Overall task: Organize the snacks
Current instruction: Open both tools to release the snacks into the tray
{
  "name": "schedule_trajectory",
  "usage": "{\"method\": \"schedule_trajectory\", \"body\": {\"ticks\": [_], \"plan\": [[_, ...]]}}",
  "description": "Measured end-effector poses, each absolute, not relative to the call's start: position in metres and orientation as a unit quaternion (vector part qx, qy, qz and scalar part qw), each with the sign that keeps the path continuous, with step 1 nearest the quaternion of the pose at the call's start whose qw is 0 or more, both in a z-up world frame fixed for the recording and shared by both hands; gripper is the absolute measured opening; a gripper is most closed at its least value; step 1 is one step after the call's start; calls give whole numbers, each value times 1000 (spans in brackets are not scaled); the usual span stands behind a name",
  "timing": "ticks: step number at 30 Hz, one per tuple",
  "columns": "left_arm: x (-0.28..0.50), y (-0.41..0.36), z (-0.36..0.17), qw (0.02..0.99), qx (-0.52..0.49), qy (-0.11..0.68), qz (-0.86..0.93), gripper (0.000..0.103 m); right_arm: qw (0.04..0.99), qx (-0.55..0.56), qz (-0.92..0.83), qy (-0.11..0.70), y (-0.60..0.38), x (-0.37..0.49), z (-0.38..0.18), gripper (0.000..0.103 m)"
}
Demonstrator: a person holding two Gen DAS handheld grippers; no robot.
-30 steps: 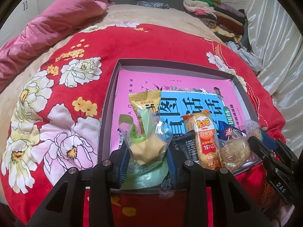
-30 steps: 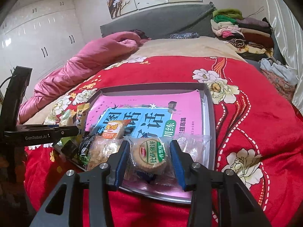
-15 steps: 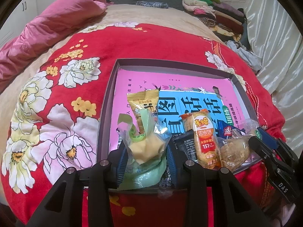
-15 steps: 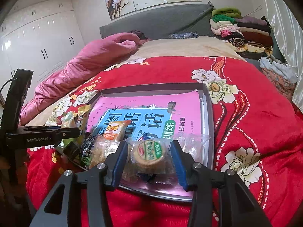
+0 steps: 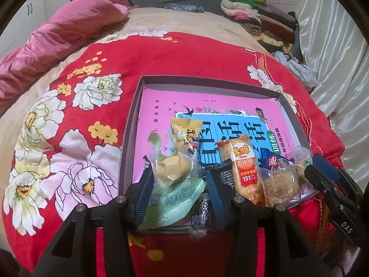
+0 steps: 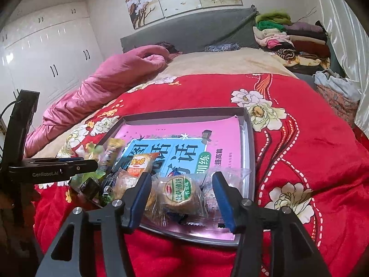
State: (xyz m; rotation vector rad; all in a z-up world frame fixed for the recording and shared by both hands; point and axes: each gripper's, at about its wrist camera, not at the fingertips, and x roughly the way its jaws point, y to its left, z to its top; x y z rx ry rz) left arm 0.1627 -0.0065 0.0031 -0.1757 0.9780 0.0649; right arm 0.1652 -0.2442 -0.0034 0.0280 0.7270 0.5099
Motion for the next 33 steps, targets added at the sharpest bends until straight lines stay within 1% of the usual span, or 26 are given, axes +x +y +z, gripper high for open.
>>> {"method": "schedule_trajectory", "body": {"ticks": [8,11,16,19,21,22,23,26,29,33], "plan": [[161,-5,5,878,-86,469,30,56,905,11,244,348,-244,163,-1,56],[159,-5,8,881,-90,464,26,61,907,12,244,342,-245,162,2,65],[154,-8,19,888,-88,450,20,69,911,13,243,334,-246,159,6,67],[148,-8,26,893,-91,441,17,70,914,13,243,324,-247,155,12,70],[143,-7,32,896,-94,434,16,71,918,12,243,313,-249,150,18,75],[140,-7,34,897,-94,431,15,75,920,11,242,307,-249,147,20,76],[136,-7,36,899,-94,428,15,76,922,8,242,302,-249,144,23,78],[125,-7,40,901,-93,424,9,77,927,1,239,289,-249,134,30,82],[113,-5,43,902,-91,422,8,77,930,-3,237,280,-248,123,35,83],[94,-5,42,903,-88,420,10,78,934,2,231,273,-248,107,42,90]]}}
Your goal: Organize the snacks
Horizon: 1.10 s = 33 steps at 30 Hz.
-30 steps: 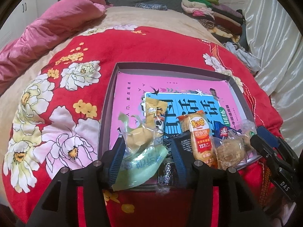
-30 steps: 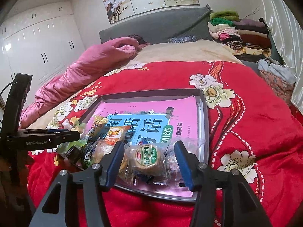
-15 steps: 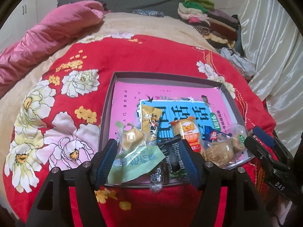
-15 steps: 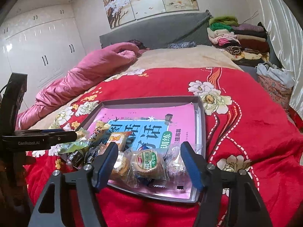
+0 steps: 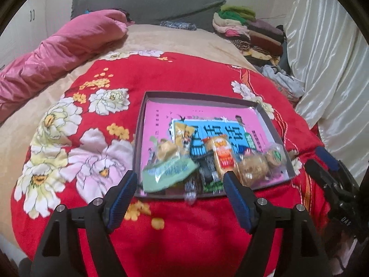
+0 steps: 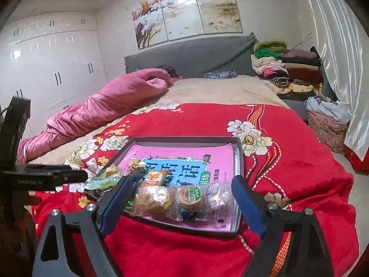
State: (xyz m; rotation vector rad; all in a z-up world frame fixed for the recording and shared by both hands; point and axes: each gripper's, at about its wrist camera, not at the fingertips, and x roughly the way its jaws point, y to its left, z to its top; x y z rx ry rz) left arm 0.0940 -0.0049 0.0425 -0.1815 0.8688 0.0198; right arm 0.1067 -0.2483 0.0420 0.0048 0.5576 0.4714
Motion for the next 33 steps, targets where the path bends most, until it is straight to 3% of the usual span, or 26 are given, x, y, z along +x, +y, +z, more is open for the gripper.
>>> {"method": "schedule_trajectory", "body": {"ticks": [13,33], "plan": [[42,-16,17,895,-92,435,16,78,913,-6,210,349,-239,61,20,91],[12,-26,19,895,-86,438,4,78,917,-38,203,342,-231,32,20,95]]}}
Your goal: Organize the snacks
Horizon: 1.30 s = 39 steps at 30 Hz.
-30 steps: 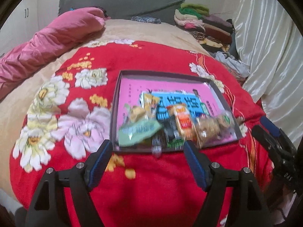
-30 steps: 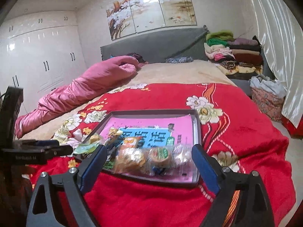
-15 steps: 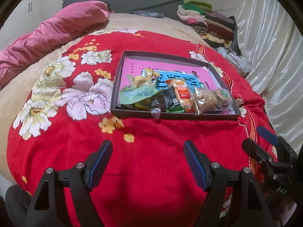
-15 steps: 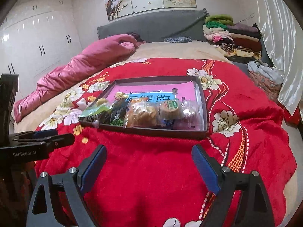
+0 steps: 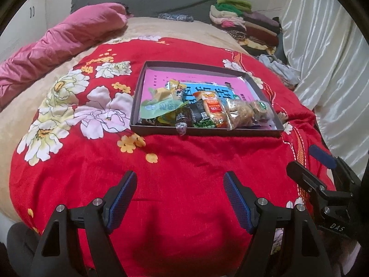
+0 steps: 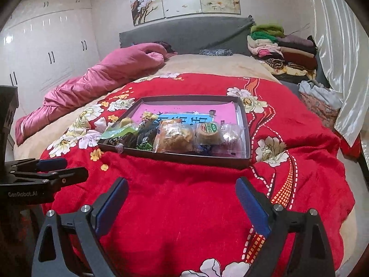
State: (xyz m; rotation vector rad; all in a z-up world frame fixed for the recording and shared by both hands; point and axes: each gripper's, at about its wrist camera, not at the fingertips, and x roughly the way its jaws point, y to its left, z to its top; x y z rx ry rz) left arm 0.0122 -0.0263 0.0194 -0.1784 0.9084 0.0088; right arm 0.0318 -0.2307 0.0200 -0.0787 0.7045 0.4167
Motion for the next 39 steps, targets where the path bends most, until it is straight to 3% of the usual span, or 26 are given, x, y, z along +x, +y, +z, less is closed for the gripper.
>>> {"method": "schedule_trajectory", "body": {"ticks": [39], "plan": [[2,-23,26,901,-82,426,8,78,918,-46,184,349,-237,33,17,95]]}}
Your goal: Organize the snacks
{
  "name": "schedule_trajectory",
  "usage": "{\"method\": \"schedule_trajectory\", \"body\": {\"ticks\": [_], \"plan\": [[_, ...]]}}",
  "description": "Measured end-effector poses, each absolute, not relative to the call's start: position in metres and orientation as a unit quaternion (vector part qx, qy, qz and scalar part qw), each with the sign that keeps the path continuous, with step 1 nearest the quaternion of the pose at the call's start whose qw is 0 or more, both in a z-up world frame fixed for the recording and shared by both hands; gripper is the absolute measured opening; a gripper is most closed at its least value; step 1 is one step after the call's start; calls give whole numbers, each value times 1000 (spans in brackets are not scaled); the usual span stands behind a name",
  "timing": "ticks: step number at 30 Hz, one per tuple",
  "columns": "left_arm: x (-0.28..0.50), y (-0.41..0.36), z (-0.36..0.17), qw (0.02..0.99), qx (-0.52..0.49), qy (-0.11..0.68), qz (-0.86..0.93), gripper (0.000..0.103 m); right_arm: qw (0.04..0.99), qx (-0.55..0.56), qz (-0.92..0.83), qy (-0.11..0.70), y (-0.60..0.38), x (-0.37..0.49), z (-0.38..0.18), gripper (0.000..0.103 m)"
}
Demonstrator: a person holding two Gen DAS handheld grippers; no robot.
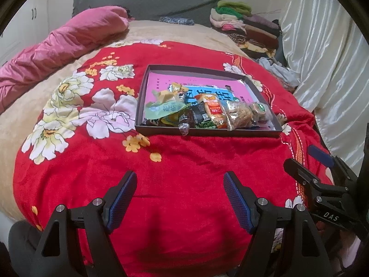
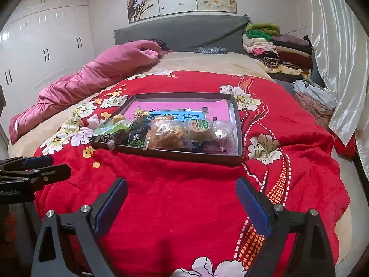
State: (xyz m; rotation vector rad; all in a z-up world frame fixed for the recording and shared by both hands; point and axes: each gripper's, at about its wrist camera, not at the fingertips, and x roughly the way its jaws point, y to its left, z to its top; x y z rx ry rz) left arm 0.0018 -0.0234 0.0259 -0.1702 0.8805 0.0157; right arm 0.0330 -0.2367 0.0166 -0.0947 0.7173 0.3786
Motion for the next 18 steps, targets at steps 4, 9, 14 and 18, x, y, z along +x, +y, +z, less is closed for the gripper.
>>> {"method": "schedule_trajectory", "body": {"ticks": [4,9,14,18], "plan": [[1,-24,29,905,-79,417,6,78,919,-46,180,348,-239,35,16,95],[4,-23,29,908,-79,411,-1,78,921,-42,170,349,-243,40,13,100],[12,-19,23,904,-82,419,-1,78,923,-34,151,353,-252,50,9,100],[26,2,20,906,-92,412,17,79,928,-23,112,355,-271,66,4,102]]}}
